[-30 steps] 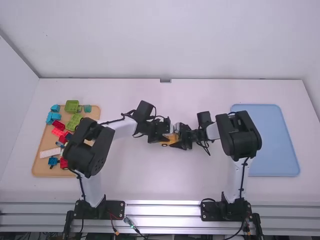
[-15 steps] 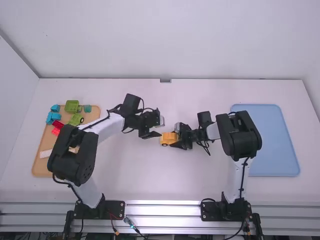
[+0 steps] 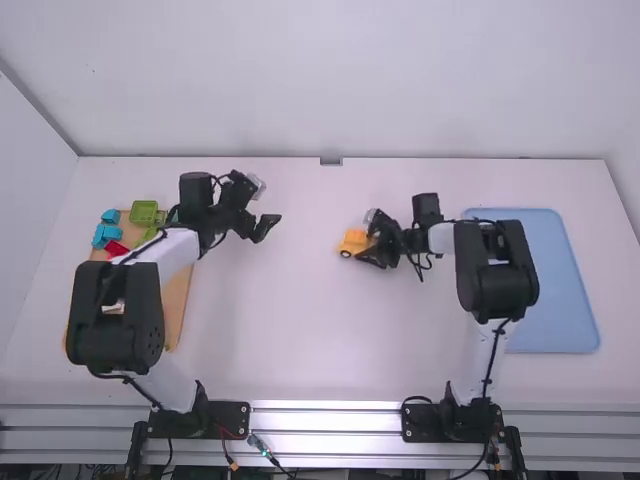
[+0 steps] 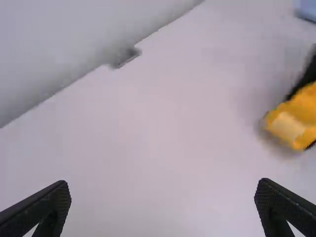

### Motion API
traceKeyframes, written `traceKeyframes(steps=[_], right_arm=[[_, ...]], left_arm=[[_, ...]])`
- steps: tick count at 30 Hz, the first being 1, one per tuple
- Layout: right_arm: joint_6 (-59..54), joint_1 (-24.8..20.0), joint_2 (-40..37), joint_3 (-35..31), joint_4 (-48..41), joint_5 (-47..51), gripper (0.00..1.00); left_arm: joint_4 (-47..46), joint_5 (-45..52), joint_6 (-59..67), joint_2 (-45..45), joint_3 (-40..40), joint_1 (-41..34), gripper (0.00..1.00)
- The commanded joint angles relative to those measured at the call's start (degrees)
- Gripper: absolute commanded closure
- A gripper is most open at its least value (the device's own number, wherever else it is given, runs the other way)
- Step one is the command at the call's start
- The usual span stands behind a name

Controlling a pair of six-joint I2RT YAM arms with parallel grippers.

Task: Assemble lego blocks to make yellow taxi

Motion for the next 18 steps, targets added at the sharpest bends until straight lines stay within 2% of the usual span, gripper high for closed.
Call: traceKeyframes(steps=[1, 4, 6, 7, 13, 14, 18], right_arm=[[6.08, -3.80, -6.88, 4.66, -3.93, 10.49, 0.58], [11.23, -9.31, -11.32, 6.03, -8.59, 19.02, 0.64], [12.61, -11.98, -12.76, 5.95, -9.55, 19.85, 0.65], [14.12, -15.32, -14.19, 5.60, -9.94, 19.82, 0.66], [24.02, -27.61, -16.11, 2.34, -5.81, 21.42, 0.65], [28.13, -31.01, -16.11, 0.13, -3.13, 23.32, 0.63], [33.22, -35.78, -16.11, -5.01, 1.51, 24.50, 0.59]], left_arm=[[2.60, -17.84, -17.18, -0.92, -2.64, -0.94, 0.01], [6.19, -30.32, -24.22, -0.92, -4.61, -1.53, 0.01], [7.19, -32.96, -26.36, -0.92, -5.11, -1.55, 0.01], [7.87, -33.97, -27.08, -0.92, -5.35, -1.49, 0.01], [10.29, -30.12, -27.04, -0.92, -5.35, -0.35, 0.01], [11.23, -27.67, -27.15, -0.92, -5.35, -0.70, 0.01], [12.02, -24.13, -27.23, -0.92, -5.35, -0.50, 0.01]])
